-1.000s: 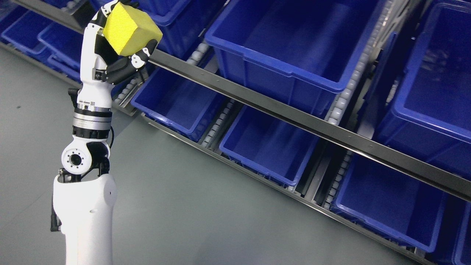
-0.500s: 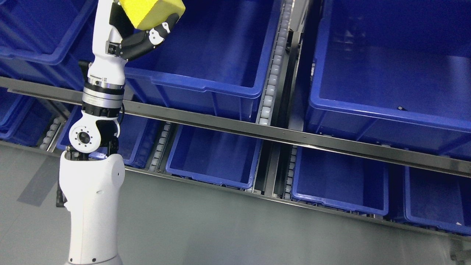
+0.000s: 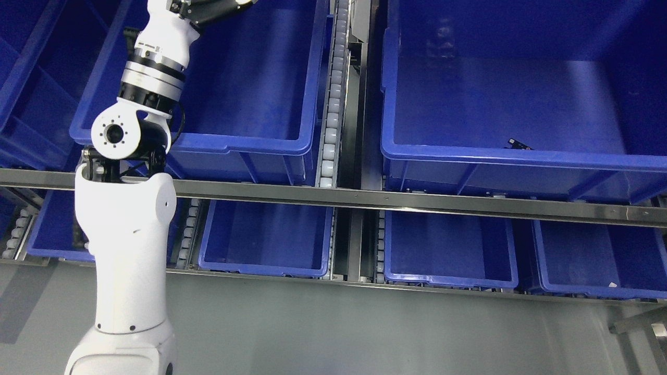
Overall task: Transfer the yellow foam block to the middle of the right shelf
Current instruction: 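Extend the left hand with the cube into a middle-row blue bin, then open the left hand to release the cube and withdraw it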
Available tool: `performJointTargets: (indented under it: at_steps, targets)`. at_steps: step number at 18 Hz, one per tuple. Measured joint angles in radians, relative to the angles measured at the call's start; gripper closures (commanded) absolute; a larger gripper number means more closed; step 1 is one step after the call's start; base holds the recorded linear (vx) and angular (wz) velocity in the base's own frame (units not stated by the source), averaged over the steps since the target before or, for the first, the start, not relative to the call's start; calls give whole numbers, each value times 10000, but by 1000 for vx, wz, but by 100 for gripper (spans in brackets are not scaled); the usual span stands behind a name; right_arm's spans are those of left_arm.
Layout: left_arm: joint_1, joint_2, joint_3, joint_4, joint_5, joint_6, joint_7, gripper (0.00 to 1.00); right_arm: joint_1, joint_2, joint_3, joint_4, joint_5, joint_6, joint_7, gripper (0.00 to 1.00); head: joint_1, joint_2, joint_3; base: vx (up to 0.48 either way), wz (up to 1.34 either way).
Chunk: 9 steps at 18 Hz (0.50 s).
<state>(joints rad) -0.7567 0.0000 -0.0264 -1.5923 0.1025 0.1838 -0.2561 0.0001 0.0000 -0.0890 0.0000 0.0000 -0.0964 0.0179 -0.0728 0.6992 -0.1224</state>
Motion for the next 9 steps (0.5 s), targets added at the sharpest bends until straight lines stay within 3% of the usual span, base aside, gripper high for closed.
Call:
performJointTargets:
  at_steps: [3,6,9]
  targets:
    - [-363,0,-93,63,-441,2398,695,23,0,0,0,0,0,0,0,0,0,0,0,5,-24]
    - [-417,0,-168,144,-788,3029,844,4,0,0,0,0,0,0,0,0,0,0,0,0,0]
    - [-435,0,-250,211,-1132,3274,874,0,-1,0,0,0,0,0,0,0,0,2,0,0,0]
